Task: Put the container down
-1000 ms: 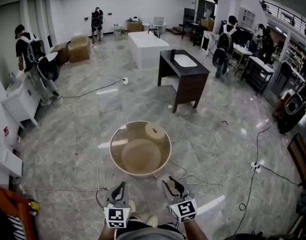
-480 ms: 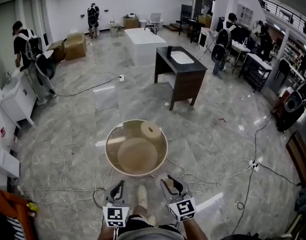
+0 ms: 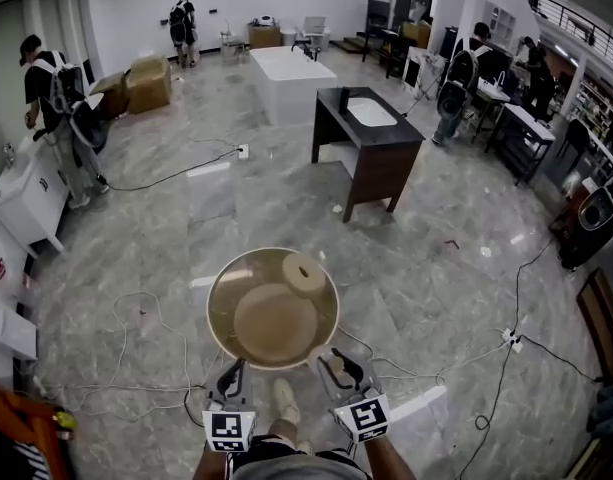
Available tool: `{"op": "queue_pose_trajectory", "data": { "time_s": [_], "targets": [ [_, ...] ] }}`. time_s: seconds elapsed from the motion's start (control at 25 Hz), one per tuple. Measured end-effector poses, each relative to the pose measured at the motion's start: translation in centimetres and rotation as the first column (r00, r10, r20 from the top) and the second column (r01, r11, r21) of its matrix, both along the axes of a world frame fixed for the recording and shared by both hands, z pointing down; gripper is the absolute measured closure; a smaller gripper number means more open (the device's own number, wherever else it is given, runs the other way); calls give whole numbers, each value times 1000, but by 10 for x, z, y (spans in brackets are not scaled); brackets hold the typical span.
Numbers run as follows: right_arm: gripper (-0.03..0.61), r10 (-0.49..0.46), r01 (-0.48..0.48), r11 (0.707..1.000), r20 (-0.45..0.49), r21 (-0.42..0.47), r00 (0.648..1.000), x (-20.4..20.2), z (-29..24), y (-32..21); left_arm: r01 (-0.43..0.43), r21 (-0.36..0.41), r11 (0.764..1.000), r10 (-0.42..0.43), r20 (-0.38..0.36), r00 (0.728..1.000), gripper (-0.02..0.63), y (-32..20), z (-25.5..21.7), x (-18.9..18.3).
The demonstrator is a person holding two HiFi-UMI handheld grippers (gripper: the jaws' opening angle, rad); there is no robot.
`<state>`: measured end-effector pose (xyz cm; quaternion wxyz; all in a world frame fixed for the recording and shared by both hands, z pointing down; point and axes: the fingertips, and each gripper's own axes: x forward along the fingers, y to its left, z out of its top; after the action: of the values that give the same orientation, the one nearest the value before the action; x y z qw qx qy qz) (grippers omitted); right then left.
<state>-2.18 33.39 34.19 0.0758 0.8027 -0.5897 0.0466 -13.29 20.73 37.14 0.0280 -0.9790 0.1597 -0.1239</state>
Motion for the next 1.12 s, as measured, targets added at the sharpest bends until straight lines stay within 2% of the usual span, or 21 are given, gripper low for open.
{"op": "queue_pose_trajectory", "data": {
  "time_s": [0.44, 0.72, 0.88, 1.12],
  "targets": [
    [453, -27, 27, 1000, 19, -14, 999, 94, -3, -96, 21, -18, 1000, -20, 31, 999, 588, -91, -1, 91],
    [453, -61, 62, 998, 18, -24, 998, 131, -2, -152, 39, -17, 999, -38, 33, 999, 589, -144, 1, 130],
    [453, -84, 84, 996, 14, -16, 996, 146, 1, -178, 64, -18, 998, -63, 36, 997, 588, -167, 4, 139],
    [453, -119, 120, 993, 27, -21, 993, 152, 12, -213, 129, -21, 991, -128, 40, 991, 588, -199, 11, 131]
  ]
}}
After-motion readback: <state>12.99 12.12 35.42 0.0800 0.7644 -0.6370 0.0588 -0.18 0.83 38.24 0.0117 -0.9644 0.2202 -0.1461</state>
